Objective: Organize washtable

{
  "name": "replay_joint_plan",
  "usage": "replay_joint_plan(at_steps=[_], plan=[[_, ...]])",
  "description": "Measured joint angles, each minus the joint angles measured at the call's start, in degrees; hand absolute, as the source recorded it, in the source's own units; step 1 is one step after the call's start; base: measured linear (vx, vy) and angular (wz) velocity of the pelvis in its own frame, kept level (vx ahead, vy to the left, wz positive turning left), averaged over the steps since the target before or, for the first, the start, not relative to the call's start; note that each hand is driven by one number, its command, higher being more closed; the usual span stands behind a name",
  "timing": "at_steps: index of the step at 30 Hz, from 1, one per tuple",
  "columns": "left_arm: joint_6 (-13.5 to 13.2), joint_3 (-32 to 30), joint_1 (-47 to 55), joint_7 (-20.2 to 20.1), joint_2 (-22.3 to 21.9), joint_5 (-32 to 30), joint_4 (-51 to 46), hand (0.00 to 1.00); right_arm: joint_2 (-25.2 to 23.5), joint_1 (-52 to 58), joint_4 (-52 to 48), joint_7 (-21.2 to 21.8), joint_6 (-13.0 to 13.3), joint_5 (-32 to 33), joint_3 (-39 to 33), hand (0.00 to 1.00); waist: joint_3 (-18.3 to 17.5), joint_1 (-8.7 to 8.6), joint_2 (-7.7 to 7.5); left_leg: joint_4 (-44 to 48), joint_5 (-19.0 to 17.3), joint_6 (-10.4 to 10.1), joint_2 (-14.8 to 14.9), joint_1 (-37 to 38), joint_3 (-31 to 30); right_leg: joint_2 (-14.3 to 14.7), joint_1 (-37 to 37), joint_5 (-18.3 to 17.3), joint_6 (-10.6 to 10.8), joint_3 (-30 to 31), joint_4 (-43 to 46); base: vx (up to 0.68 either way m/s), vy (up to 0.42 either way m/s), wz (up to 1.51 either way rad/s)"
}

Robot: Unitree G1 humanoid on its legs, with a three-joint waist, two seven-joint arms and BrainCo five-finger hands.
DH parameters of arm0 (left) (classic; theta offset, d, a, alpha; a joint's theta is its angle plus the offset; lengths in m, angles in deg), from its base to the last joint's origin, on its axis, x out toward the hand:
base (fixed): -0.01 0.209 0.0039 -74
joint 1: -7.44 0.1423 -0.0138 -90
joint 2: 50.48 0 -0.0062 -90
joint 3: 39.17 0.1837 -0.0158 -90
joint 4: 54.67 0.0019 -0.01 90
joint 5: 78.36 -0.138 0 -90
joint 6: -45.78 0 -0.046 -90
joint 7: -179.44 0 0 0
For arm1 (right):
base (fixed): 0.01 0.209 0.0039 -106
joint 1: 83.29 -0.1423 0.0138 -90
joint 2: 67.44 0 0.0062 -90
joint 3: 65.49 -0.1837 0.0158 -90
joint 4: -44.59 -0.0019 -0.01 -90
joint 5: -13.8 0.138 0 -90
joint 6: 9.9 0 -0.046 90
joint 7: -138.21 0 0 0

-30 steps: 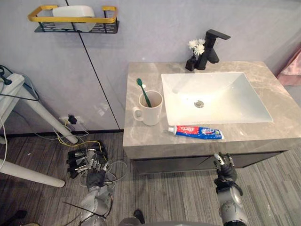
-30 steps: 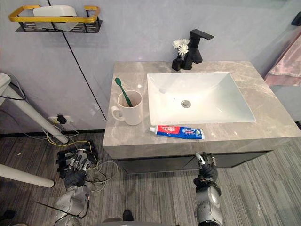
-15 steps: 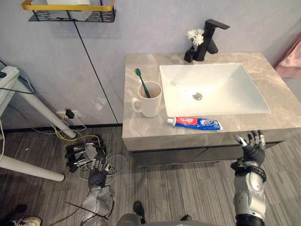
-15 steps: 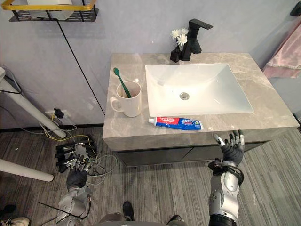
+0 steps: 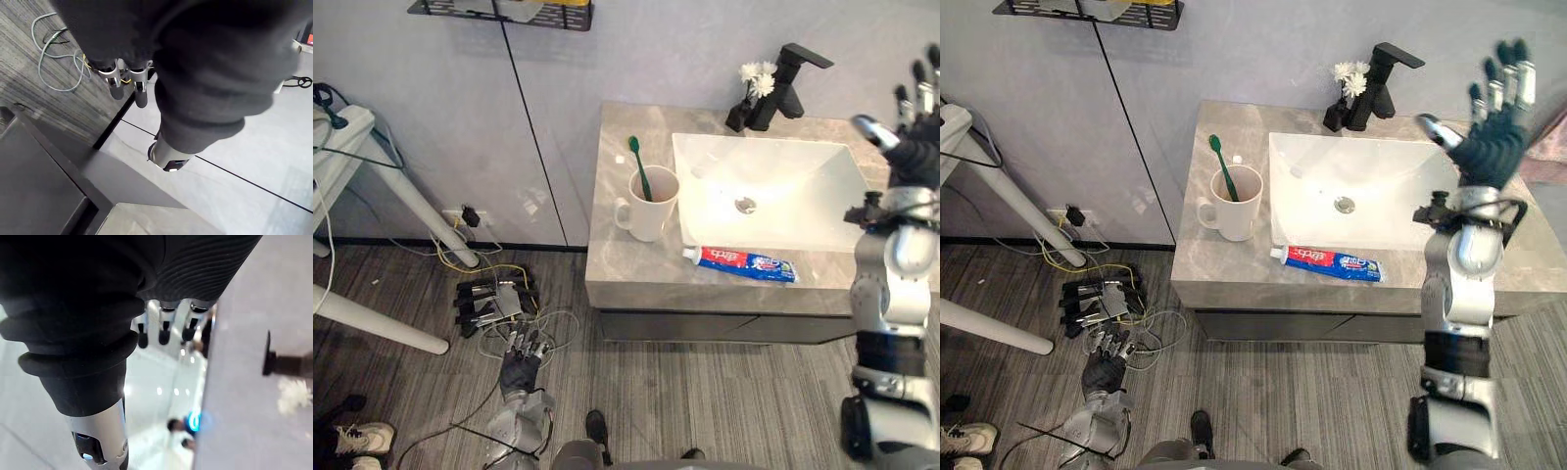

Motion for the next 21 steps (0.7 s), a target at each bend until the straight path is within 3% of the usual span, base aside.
replay_joint_plan(at_steps=[3, 6, 9, 16, 21], plan=[[-0.07, 1.32, 1.56, -2.02, 0.54, 0.02, -0.01, 0.0, 11.04, -3.25, 3.31, 7.85, -1.97, 0.05, 11.48, 0.0, 0.0, 0.25, -0.23, -0.09, 0.0, 0.0, 0.1, -0.09, -0.05, 0.13, 0.02, 0.91, -0.1, -0.14, -0.09, 0.04, 0.003, 0.06], [-1.03, 2.71, 2.46, -3.45, 0.77, -0.01, -0.01, 0.0, 16.89, -3.14, 5.05, 13.78, -2.37, -0.84, 15.62, 0.0, -0.03, 0.92, -0.71, -0.11, 0.0, 0.0, 0.05, -0.14, -0.08, 0.04, 0.13, 1.65, 0.11, -1.13, -0.1, 0.05, 0.002, 0.05], [-1.18, 3.31, 2.6, -4.85, 1.69, -0.05, -0.01, 0.0, 21.1, -2.14, 7.96, 17.04, -3.19, -3.93, 16.6, 0.0, 0.01, 1.43, -1.1, -0.11, 0.0, 0.0, -0.01, -0.3, -0.27, 0.0, 0.17, 1.97, -0.01, -1.5, -0.09, 0.04, -0.01, 0.05], [-1.2, 3.54, 3.25, -6.11, 2.29, -0.26, 0.0, 0.0, 27.44, 5.42, 7.79, 21.72, -4.1, -10.23, 17.31, 0.0, -0.01, 1.33, -1.36, -0.13, 0.0, 0.0, 0.0, -0.34, -0.28, 0.03, 0.15, 1.97, -0.01, -1.52, -0.11, 0.03, -0.039, 0.0], [-1.19, 5.02, 3.26, -6.19, 2.35, -0.48, 0.0, 0.0, 29.64, 8.72, 7.8, 22.07, -4.12, -11.61, 17.03, 0.0, -0.04, 0.63, -1.42, -0.26, 0.0, 0.01, -0.02, -0.32, 0.05, 0.03, -0.01, 1.97, -0.01, -1.43, -0.21, 0.01, -0.029, -0.03]])
